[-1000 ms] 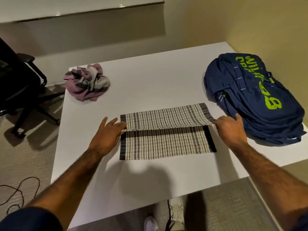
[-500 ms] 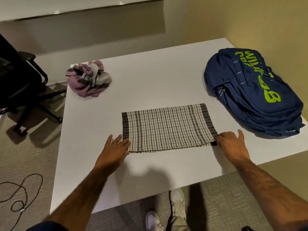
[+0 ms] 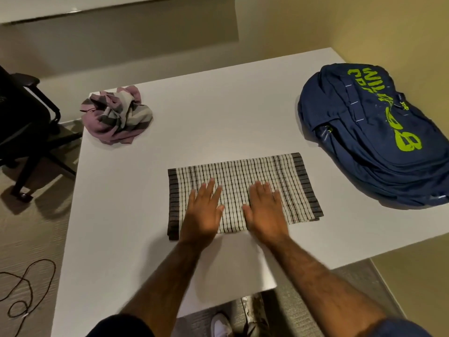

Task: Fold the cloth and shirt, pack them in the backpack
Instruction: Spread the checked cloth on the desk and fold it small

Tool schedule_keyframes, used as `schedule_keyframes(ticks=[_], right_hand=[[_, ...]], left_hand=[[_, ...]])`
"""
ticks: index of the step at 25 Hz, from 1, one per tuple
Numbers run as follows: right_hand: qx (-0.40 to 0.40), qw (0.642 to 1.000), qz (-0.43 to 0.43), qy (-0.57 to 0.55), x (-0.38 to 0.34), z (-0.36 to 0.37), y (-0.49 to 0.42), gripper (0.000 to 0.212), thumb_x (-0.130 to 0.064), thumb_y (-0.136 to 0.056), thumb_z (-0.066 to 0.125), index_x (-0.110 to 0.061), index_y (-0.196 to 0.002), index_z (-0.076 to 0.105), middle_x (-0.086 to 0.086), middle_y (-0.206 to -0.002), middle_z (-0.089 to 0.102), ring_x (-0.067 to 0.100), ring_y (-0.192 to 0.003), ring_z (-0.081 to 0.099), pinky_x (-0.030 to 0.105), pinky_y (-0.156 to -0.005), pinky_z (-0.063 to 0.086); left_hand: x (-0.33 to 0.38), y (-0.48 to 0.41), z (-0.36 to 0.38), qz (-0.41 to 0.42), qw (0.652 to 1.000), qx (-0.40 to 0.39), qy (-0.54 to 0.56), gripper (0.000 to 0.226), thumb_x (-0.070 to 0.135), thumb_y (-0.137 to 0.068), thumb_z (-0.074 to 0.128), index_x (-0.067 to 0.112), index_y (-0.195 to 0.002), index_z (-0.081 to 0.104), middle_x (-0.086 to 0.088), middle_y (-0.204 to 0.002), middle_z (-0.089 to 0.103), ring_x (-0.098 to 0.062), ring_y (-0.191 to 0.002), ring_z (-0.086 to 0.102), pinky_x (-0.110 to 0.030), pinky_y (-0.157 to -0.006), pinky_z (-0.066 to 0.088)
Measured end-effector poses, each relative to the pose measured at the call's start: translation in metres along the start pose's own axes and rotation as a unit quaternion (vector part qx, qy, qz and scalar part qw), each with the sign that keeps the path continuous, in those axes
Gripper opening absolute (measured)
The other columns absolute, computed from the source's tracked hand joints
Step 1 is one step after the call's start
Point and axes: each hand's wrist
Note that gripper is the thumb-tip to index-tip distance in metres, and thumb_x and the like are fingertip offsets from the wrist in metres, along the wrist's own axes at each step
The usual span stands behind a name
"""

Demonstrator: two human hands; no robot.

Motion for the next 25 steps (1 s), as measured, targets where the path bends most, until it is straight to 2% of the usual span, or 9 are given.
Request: schedule_keyframes(ticks=[2,5,9,12,16,18,21,23,25], right_hand=[[0.001,0.999,-0.050,0.020,-0.026,0.022,-0.013,0.060,-0.038,-0.107,0.031,-0.008,-0.158,0.026,0.016,-0.166,0.018,0.033,-0.156,0.007,0.055,-0.124,0.011],[-0.014,0.995,-0.082,0.053,-0.037,0.037,-0.028,0.056,-0.030,-0.108,0.028,-0.008,-0.159,0.023,0.016,-0.166,0.020,0.035,-0.155,0.008,0.059,-0.121,0.017],[-0.039,0.995,-0.074,0.053,-0.016,0.037,-0.035,0.064,-0.046,-0.106,0.029,-0.012,-0.160,0.023,0.009,-0.169,0.014,0.027,-0.156,0.005,0.058,-0.122,0.012],[-0.044,0.997,-0.032,0.053,0.020,0.023,-0.043,0.071,-0.056,-0.104,0.023,-0.016,-0.161,0.013,0.004,-0.170,0.002,0.023,-0.156,-0.006,0.058,-0.123,0.006],[-0.071,0.993,0.055,0.073,0.086,-0.002,-0.053,0.073,-0.062,-0.102,0.005,-0.021,-0.159,-0.013,0.000,-0.167,-0.020,0.020,-0.153,-0.023,0.055,-0.124,-0.005],[-0.070,0.989,0.094,0.093,0.120,-0.012,-0.053,0.075,-0.064,-0.101,-0.003,-0.019,-0.159,-0.015,0.002,-0.167,-0.021,0.020,-0.153,-0.022,0.055,-0.124,-0.006],[-0.036,0.982,0.163,0.083,0.136,-0.025,-0.057,0.075,-0.061,-0.102,-0.002,-0.014,-0.160,-0.008,0.007,-0.168,-0.013,0.023,-0.155,-0.015,0.056,-0.124,-0.002],[-0.025,0.990,0.129,0.046,0.104,-0.023,-0.066,0.070,-0.053,-0.105,0.011,-0.015,-0.161,-0.006,0.007,-0.168,-0.011,0.023,-0.154,-0.014,0.053,-0.125,-0.002],[-0.025,0.999,-0.007,0.022,0.050,-0.009,-0.071,0.070,-0.041,-0.106,0.030,-0.014,-0.161,-0.002,0.008,-0.169,-0.008,0.025,-0.155,-0.011,0.054,-0.125,0.001]], left_hand=[[0.003,-0.021,0.013,-0.028,0.999,-0.023,0.008,0.056,0.027,-0.107,0.045,0.015,-0.160,0.030,-0.008,-0.170,0.018,-0.024,-0.159,0.008,-0.051,-0.128,0.010],[-0.005,-0.033,0.034,-0.077,0.993,-0.077,-0.039,0.057,0.034,-0.108,0.032,0.020,-0.162,0.020,-0.004,-0.172,0.008,-0.024,-0.159,0.000,-0.054,-0.127,0.012],[-0.016,-0.031,0.046,-0.113,0.987,-0.109,-0.039,0.062,0.054,-0.106,0.008,0.032,-0.163,-0.004,0.005,-0.171,-0.015,-0.015,-0.156,-0.021,-0.046,-0.128,-0.006],[-0.020,-0.030,0.044,-0.114,0.986,-0.113,-0.046,0.065,0.060,-0.105,0.008,0.033,-0.162,-0.010,0.007,-0.169,-0.021,-0.015,-0.155,-0.023,-0.047,-0.127,-0.006],[-0.039,-0.031,0.039,-0.141,0.983,-0.110,-0.044,0.068,0.062,-0.104,0.011,0.033,-0.162,-0.011,0.007,-0.170,-0.020,-0.015,-0.156,-0.020,-0.051,-0.127,-0.003],[-0.052,-0.030,0.033,-0.165,0.980,-0.099,-0.057,0.071,0.064,-0.103,0.009,0.030,-0.163,-0.008,0.004,-0.171,-0.014,-0.017,-0.157,-0.016,-0.052,-0.127,-0.001],[-0.052,-0.035,0.024,-0.205,0.971,-0.089,-0.084,0.072,0.060,-0.104,0.008,0.023,-0.164,-0.001,-0.002,-0.172,-0.008,-0.022,-0.158,-0.011,-0.054,-0.127,0.001],[-0.028,-0.052,0.027,-0.171,0.979,-0.087,-0.073,0.067,0.049,-0.106,0.014,0.021,-0.163,-0.006,-0.003,-0.171,-0.015,-0.023,-0.157,-0.016,-0.053,-0.127,-0.001],[0.002,-0.072,0.038,-0.101,0.989,-0.096,-0.047,0.065,0.039,-0.108,0.021,0.022,-0.163,-0.010,-0.001,-0.170,-0.021,-0.021,-0.156,-0.022,-0.050,-0.127,-0.005]])
Point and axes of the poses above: each hand's wrist, its own y-axis away from the middle knuckle, its own z-axis out of the palm, x = y × z
